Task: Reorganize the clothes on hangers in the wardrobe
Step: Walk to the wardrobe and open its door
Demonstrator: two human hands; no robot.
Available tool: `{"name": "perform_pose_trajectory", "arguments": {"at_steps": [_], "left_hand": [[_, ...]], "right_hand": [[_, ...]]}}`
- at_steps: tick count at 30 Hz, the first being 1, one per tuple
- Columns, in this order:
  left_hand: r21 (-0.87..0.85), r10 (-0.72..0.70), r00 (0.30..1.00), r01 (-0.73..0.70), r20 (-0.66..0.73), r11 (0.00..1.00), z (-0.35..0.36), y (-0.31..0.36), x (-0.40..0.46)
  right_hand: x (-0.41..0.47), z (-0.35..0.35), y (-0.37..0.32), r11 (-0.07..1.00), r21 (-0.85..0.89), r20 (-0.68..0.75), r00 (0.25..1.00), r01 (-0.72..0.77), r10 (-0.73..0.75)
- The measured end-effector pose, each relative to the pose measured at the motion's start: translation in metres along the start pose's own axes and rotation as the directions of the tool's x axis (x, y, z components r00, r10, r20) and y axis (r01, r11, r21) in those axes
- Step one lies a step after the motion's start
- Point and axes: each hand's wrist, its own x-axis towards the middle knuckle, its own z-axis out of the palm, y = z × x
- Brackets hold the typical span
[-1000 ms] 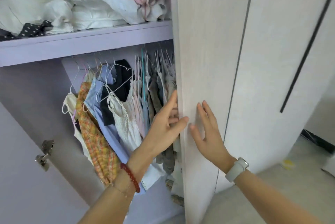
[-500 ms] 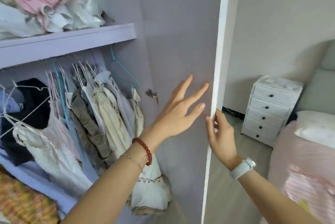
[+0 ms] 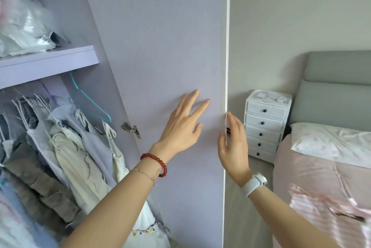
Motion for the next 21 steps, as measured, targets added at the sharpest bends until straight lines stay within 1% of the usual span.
{"name": "perform_pose_trajectory", "arguments": {"at_steps": [1,2,3,4,5,7,10,14,17,19,21], "left_hand": [[-0.017,-0.007,1.000,0.006,-0.026,1.000,-0.001,-0.005,0.000],[-0.028,-0.021,0.998,0.020,-0.063,0.999,-0.002,-0.012,-0.002],[-0.033,-0.041,0.993,0.038,-0.108,0.999,-0.003,-0.020,-0.005],[-0.029,-0.064,0.987,0.061,-0.149,0.998,-0.004,-0.030,-0.009],[-0.016,-0.094,0.980,0.093,-0.176,0.996,-0.006,-0.042,-0.014],[0.034,-0.178,0.966,0.187,-0.186,0.982,-0.012,-0.073,-0.025],[0.139,-0.300,0.943,0.320,-0.147,0.937,-0.025,-0.134,-0.045],[0.285,-0.403,0.912,0.409,-0.081,0.867,-0.045,-0.230,-0.075],[0.476,-0.482,0.876,0.416,0.018,0.774,-0.055,-0.306,-0.095],[0.587,-0.534,0.835,0.367,0.135,0.721,-0.060,-0.353,-0.104],[0.641,-0.547,0.807,0.300,0.225,0.706,-0.065,-0.394,-0.108]], "right_hand": [[0.001,0.000,-0.002,0.988,-0.074,-0.055,0.988,0.137,-0.141],[0.002,0.001,-0.005,0.952,-0.137,-0.071,0.956,0.274,-0.285],[0.004,0.005,-0.008,0.905,-0.178,-0.053,0.914,0.387,-0.401],[0.006,0.013,-0.011,0.865,-0.191,-0.019,0.879,0.465,-0.477],[0.008,0.023,-0.015,0.843,-0.181,0.022,0.859,0.507,-0.512],[0.011,0.049,-0.024,0.842,-0.143,0.126,0.853,0.521,-0.507],[0.015,0.100,-0.034,0.854,-0.112,0.291,0.839,0.508,-0.460],[0.027,0.185,-0.048,0.876,-0.078,0.481,0.788,0.475,-0.384],[0.044,0.261,-0.067,0.906,-0.048,0.568,0.757,0.422,-0.322],[0.058,0.316,-0.081,0.929,-0.053,0.612,0.747,0.365,-0.259],[0.073,0.371,-0.096,0.957,-0.077,0.653,0.740,0.278,-0.162]]}}
